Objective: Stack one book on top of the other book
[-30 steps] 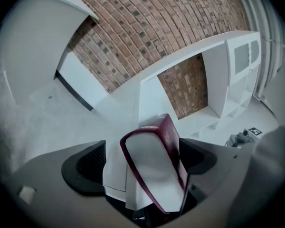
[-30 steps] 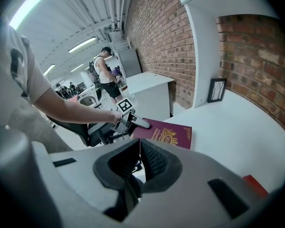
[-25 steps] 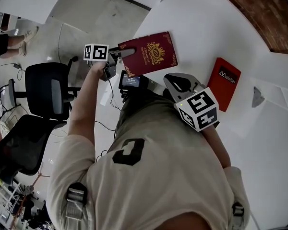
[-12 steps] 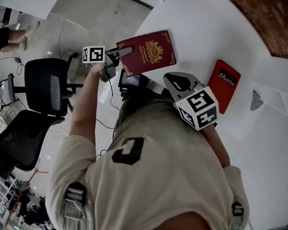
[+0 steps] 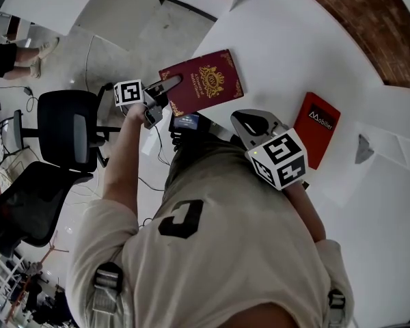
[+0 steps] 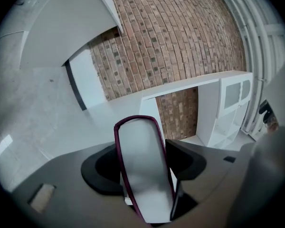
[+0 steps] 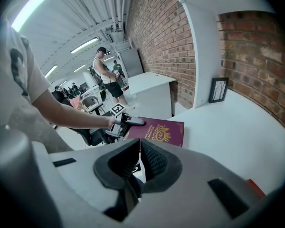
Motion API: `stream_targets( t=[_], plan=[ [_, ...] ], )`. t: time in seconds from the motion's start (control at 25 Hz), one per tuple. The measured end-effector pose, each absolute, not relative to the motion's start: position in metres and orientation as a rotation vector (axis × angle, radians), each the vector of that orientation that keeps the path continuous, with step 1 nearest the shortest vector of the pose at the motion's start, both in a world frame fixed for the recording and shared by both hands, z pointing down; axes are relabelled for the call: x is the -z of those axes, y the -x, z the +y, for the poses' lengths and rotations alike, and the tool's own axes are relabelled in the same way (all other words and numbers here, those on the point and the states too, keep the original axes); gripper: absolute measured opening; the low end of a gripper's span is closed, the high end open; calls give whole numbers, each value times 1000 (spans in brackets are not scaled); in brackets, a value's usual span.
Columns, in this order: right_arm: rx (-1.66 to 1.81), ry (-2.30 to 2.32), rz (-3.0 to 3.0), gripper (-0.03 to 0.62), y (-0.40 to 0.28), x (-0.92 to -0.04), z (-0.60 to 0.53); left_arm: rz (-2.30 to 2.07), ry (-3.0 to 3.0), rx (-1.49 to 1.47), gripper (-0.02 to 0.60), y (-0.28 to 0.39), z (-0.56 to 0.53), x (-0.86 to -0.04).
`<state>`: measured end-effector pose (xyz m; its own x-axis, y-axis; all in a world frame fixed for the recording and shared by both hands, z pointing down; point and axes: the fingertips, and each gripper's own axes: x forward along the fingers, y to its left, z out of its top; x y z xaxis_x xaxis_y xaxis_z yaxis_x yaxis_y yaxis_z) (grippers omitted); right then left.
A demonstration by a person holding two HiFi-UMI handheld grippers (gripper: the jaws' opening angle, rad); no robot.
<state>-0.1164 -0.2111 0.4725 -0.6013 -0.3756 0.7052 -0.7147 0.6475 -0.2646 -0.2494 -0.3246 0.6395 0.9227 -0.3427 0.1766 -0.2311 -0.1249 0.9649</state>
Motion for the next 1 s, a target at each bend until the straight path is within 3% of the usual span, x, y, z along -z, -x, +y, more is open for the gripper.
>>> stream_targets(
  t=[1.0],
  plan=[
    [-681, -829, -2273, 6, 121, -469, -208, -652, -1635, 275, 265, 273, -313, -641]
  ],
)
